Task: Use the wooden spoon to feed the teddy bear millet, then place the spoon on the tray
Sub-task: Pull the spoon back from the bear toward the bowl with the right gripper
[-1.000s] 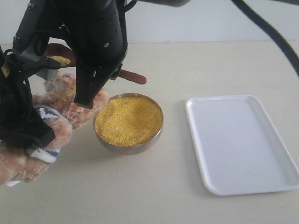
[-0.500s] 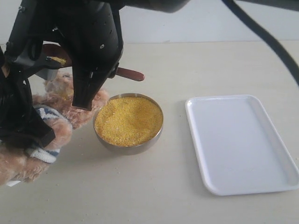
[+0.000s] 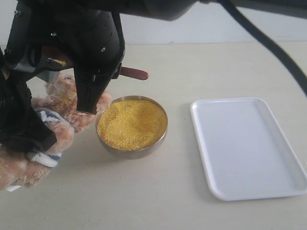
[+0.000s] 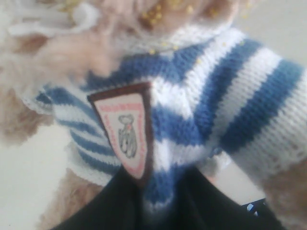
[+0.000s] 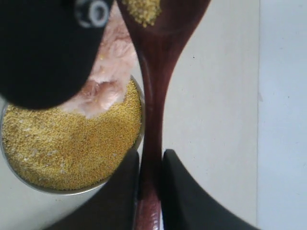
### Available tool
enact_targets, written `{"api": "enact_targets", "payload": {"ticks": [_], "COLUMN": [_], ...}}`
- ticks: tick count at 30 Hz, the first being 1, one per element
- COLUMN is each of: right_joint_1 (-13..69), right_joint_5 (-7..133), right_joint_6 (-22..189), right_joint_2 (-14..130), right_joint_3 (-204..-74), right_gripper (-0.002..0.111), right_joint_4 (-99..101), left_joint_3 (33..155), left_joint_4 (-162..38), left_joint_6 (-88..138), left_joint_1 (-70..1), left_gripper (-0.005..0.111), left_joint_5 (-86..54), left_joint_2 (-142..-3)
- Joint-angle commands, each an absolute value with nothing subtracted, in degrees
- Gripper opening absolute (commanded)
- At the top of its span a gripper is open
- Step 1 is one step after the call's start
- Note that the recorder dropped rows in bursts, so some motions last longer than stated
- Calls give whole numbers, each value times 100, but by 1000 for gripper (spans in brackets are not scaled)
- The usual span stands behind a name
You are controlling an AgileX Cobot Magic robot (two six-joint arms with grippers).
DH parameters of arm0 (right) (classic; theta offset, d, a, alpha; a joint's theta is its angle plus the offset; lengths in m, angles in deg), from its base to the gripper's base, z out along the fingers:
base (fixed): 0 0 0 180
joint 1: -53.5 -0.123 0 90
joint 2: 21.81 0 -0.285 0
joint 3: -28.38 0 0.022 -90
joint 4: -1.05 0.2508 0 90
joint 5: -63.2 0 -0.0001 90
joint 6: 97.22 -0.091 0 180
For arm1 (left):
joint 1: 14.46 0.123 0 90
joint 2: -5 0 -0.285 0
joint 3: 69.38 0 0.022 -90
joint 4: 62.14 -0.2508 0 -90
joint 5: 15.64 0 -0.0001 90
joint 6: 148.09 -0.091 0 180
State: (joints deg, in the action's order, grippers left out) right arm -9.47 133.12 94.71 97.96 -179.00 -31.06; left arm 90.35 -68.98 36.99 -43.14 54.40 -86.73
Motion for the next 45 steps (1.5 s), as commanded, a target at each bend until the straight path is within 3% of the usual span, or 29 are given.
{"api": "enact_targets", "payload": {"ticks": [1, 28, 45], "right_joint_1": [-994, -1075, -276], "right_joint_5": [13316, 13316, 13316], "right_joint_6": [9476, 9388, 9542], "right_joint_2": [9748, 9748, 9494], "right_joint_3": [-17710, -17704, -17738], "right_gripper": [0, 0, 0], "right_joint_4": [-3241, -2960, -1544], "left_joint_3": [9075, 9075, 9075], "left_joint_4": [-6885, -6702, -6625], "left_joint_6": [3752, 3711, 3700], "left_joint_1": [-4360, -4360, -4360], "left_gripper": [4, 4, 4], "left_joint_5": [5432, 5432, 5432], "left_joint_2": [-8601, -8601, -8601]}}
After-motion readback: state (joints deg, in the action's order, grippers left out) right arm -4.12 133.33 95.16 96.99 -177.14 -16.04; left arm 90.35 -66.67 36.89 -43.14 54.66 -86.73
